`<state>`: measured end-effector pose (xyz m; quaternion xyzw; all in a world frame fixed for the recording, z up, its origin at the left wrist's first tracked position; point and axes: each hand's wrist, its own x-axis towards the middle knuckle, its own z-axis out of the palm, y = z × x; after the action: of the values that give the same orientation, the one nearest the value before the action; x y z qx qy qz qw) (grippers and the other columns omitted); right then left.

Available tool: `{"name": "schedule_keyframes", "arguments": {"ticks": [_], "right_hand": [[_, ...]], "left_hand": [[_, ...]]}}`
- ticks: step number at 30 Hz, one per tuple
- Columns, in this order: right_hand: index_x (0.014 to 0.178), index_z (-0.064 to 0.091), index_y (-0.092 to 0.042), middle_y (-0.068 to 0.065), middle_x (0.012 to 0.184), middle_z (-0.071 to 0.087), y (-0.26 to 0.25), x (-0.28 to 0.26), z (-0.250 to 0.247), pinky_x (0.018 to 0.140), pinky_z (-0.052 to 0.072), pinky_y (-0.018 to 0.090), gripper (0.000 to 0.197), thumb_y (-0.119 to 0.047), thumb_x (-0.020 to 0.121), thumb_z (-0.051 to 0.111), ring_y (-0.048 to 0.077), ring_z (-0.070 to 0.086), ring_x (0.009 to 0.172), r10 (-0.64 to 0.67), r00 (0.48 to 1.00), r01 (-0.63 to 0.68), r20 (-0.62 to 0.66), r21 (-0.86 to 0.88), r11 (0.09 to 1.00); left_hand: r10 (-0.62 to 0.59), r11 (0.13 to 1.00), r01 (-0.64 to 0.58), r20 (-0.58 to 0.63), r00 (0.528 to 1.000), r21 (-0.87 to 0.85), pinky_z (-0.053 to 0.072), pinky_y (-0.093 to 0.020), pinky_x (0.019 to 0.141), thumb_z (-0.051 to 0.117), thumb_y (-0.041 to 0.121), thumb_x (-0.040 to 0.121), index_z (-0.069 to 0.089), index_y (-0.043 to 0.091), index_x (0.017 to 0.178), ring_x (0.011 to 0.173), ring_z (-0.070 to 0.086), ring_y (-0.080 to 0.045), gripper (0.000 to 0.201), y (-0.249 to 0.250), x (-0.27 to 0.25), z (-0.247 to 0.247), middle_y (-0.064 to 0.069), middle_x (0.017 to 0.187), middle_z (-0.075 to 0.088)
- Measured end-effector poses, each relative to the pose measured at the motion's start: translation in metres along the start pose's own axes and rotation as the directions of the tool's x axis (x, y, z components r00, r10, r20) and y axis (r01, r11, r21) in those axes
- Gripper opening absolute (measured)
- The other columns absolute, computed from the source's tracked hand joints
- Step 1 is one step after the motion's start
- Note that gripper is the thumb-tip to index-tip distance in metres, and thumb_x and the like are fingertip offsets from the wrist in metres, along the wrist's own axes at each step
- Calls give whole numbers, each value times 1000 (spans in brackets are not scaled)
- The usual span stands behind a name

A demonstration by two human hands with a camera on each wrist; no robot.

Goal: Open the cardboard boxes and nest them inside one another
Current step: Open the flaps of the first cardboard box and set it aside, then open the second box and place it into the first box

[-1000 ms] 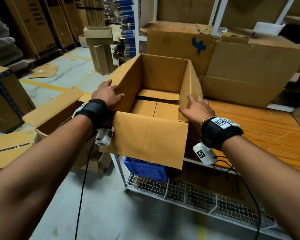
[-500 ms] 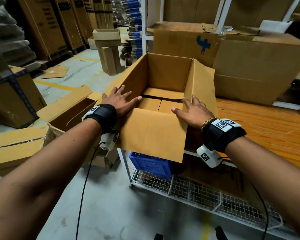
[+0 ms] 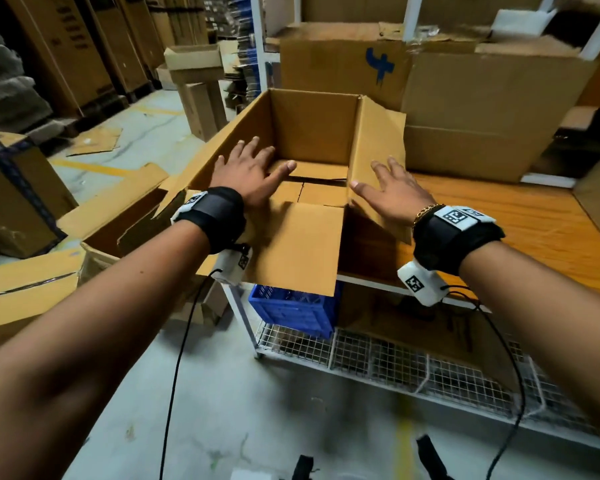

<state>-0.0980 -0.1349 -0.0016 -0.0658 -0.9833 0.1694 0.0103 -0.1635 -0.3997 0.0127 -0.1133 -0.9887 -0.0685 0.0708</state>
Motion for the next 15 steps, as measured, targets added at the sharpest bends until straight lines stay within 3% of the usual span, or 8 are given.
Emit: {"name": "schedule_keyframes", "arguments": {"ticks": [9,15], "right_hand": [[156,21,-33,-1,167,8,148,-54,-63,119,19,50,76,-72,92,33,29,16,150,169,971,-156,-167,91,984],[153,28,-28,3,164,20,272,-108,-105,117,24,49,77,-72,89,34,30,24,147,259,936,-248,-240,79,966]], "left_hand": [[321,928,-335,-109,941,-163,27,-47,114,35,73,87,32,29,148,144,23,-25,75,208,-3,3,-3,158,26],[400,874,-417,-119,909,-250,30,-47,112,40,72,86,36,25,146,142,28,-28,76,339,-8,28,-5,155,31]]}}
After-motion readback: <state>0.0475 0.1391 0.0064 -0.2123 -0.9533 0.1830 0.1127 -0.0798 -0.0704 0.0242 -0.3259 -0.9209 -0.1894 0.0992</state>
